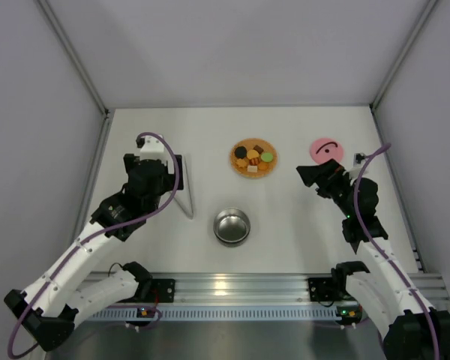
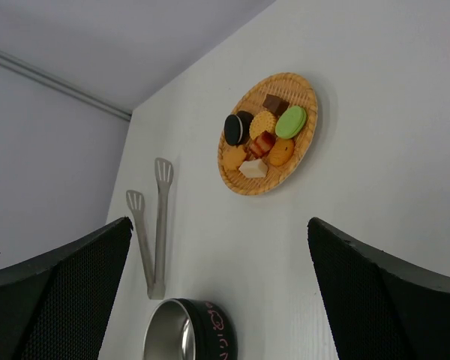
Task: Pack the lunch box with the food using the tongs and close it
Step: Pick up the clamp at the center of the board.
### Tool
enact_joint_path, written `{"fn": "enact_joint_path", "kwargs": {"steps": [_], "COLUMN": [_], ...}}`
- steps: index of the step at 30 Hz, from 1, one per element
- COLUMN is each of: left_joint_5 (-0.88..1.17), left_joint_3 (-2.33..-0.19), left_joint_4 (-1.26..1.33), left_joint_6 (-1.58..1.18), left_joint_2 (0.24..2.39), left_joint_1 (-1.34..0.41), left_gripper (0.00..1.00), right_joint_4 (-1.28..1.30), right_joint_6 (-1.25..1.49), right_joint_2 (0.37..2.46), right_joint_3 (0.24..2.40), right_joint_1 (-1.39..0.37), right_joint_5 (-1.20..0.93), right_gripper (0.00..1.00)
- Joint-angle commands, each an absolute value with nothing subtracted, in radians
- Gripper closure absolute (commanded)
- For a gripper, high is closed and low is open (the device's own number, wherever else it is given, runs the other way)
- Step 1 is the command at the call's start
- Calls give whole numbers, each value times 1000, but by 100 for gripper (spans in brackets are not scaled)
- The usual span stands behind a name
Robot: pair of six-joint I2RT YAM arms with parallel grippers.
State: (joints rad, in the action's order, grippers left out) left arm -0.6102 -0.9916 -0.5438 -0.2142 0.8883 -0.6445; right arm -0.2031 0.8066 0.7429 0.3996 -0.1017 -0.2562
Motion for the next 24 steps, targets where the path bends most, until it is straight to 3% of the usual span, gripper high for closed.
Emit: {"fn": "enact_joint_path", "kwargs": {"steps": [1,11,18,24], "left_joint_5": [-666,-756,-667,-571], "left_joint_3": [-985,-1095,-1014,-944], "left_joint_4": [-495,-666,-647,-562], "left_joint_6": [-248,-520,-725,-736], "left_joint_2": [882,1071,1141,1251], "left_joint_1": [-646,-629,-563,-508], "left_gripper": [1,1,1,1], "right_joint_4": [-308,-299,-296,-290], "right_joint_6": [805,830,841,850], "right_joint_2": [739,746,761,747], "right_joint_3": [402,403,451,442], "right_joint_1": [-87,-87,-87,-87], "right_joint_5": [-247,-299,-334,-337], "right_gripper": [1,1,1,1]}}
